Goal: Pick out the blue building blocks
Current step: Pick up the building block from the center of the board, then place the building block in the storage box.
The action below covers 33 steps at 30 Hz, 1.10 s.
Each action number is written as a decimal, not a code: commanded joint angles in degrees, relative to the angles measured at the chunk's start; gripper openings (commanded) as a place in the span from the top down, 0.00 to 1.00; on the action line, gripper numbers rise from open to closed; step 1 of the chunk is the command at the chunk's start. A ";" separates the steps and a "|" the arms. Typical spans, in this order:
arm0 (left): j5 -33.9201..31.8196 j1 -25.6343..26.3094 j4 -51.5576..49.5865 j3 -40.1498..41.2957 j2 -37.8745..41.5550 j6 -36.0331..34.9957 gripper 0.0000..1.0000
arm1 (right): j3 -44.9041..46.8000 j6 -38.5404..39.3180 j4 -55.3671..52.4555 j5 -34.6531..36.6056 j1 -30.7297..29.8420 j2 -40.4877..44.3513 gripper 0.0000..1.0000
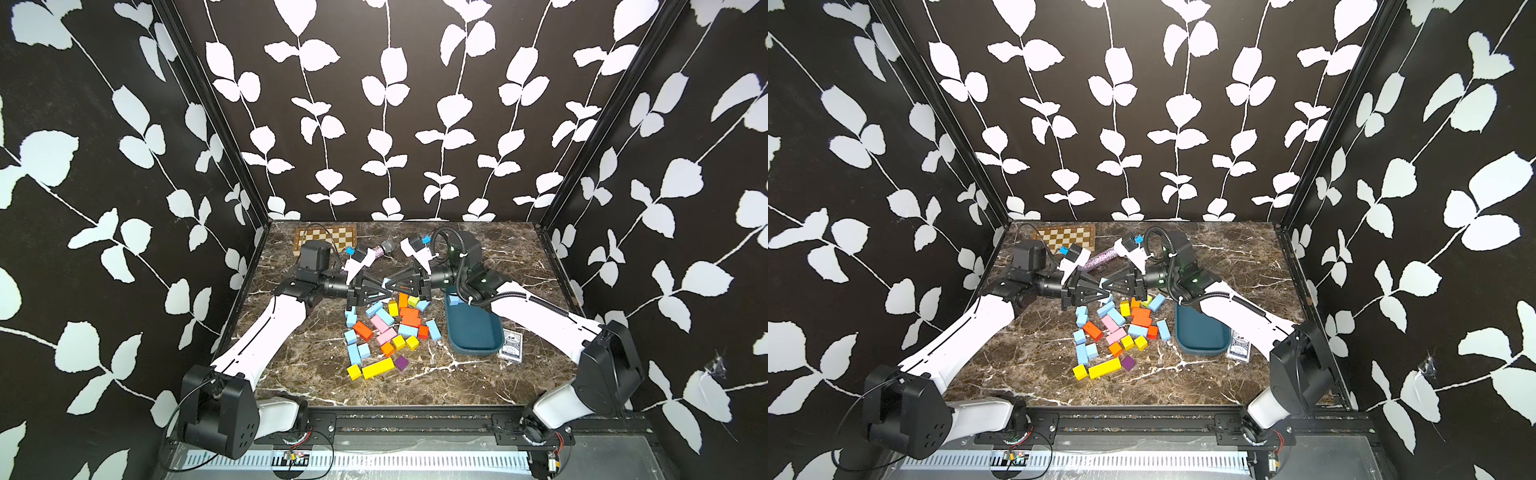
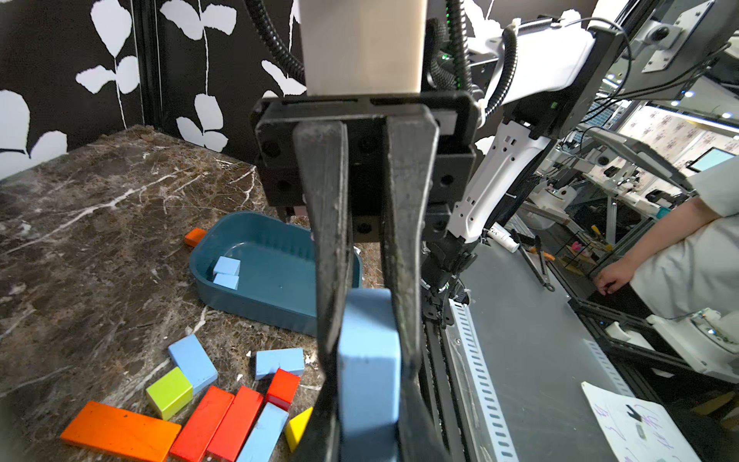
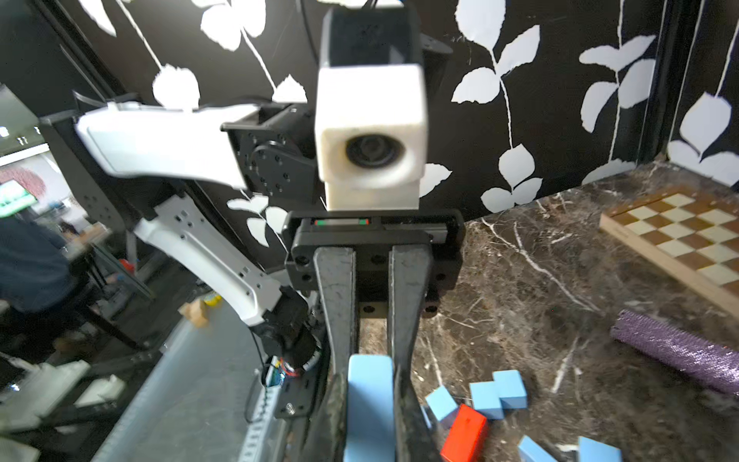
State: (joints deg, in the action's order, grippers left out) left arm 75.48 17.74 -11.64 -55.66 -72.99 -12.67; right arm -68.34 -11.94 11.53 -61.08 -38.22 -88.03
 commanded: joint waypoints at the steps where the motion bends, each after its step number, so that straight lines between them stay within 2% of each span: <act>1: -1.82 0.46 1.83 0.88 1.57 0.18 0.81 | -1.09 1.05 -1.30 0.75 -0.15 0.06 1.00; 5: -7.46 0.47 1.63 1.69 1.45 2.10 0.45 | 0.56 3.64 -4.75 6.80 1.28 2.34 1.00; 11: -16.75 0.46 -3.68 0.62 0.50 1.94 0.34 | 3.03 0.40 -11.90 18.87 6.62 6.01 1.00; 17: -29.64 0.50 -13.37 -4.47 -3.70 0.67 0.33 | 2.86 3.32 -28.70 26.04 14.00 9.52 1.00; 23: -37.26 0.45 -23.12 -11.75 -12.52 1.12 0.28 | 3.02 8.69 -45.11 35.14 20.95 10.95 1.00; 25: -38.74 0.43 -22.94 -12.28 -14.67 2.81 0.28 | 2.85 9.62 -49.18 37.37 22.84 10.42 1.00; 29: -38.28 0.45 -16.37 -9.11 -15.74 9.17 0.28 | 0.50 8.60 -58.10 43.76 25.04 8.20 1.00; 33: -37.92 0.46 -13.73 -6.67 -15.60 10.79 0.28 | -1.95 7.04 -63.63 47.60 25.12 5.58 1.00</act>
State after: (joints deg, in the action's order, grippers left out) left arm 37.98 17.98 -27.79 -63.59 -90.06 -4.62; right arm -67.68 -4.71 -44.58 -18.28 -13.06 -81.14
